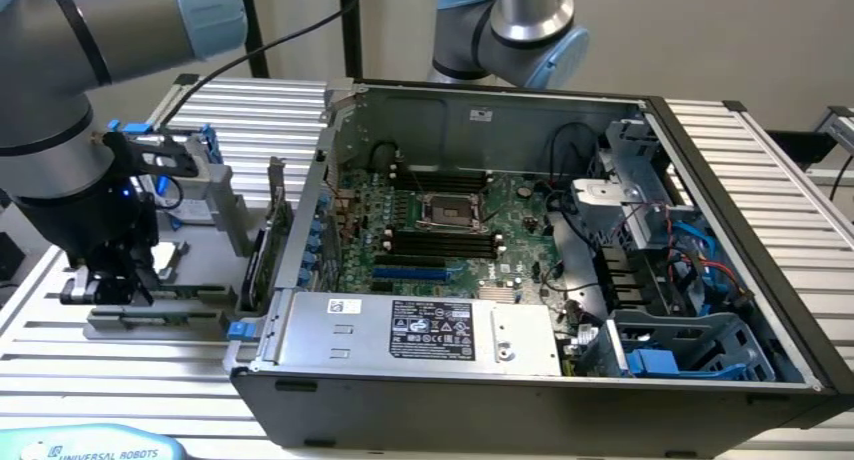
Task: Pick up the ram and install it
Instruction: 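Pick up the ram and move it above insertion slot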
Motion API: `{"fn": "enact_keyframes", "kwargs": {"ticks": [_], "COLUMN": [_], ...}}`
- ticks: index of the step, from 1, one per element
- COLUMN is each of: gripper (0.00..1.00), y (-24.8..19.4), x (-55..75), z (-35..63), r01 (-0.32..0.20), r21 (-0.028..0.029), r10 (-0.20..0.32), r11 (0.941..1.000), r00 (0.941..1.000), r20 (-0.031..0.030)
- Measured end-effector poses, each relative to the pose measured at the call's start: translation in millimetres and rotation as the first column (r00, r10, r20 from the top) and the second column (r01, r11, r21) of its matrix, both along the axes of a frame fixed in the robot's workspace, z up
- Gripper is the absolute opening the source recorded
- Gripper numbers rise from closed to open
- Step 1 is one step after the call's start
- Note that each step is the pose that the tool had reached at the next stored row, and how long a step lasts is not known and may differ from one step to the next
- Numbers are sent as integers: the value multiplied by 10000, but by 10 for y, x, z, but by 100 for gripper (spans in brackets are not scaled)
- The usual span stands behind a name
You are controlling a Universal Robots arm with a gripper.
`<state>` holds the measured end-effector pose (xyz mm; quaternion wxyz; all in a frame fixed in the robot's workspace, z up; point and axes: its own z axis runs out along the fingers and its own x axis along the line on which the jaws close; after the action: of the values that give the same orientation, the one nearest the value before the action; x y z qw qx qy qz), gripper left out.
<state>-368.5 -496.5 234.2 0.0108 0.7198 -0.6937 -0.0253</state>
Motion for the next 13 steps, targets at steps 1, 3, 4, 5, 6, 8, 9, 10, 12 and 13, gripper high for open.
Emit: {"fn": "enact_keyframes", "kwargs": {"ticks": [1, 3, 4, 5, 6, 8, 9, 10, 12, 13], "gripper": [31, 31, 31, 31, 31, 31, 31, 31, 31, 31], "y": [-4, -13, -16, -20, -24, -31, -35, -38, -44, -46], "x": [2, 9, 14, 18, 23, 32, 36, 39, 41, 41], "z": [-18, -55, -73, -91, -110, -146, -164, -181, -219, -237], "r01": [-4, -11, -14, -15, -17, -21, -22, -24, -28, -30], "r21": [1, 0, 0, 0, 0, 1, 1, 1, 0, 1], "r10": [4, 11, 14, 15, 17, 21, 22, 24, 28, 30], "r11": [10000, 10000, 10000, 10000, 10000, 10000, 10000, 10000, 10000, 10000], "r00": [10000, 10000, 10000, 10000, 10000, 10000, 10000, 10000, 10000, 10000], "r20": [1, 0, 0, 0, 1, 1, 0, 0, 0, 1]}}
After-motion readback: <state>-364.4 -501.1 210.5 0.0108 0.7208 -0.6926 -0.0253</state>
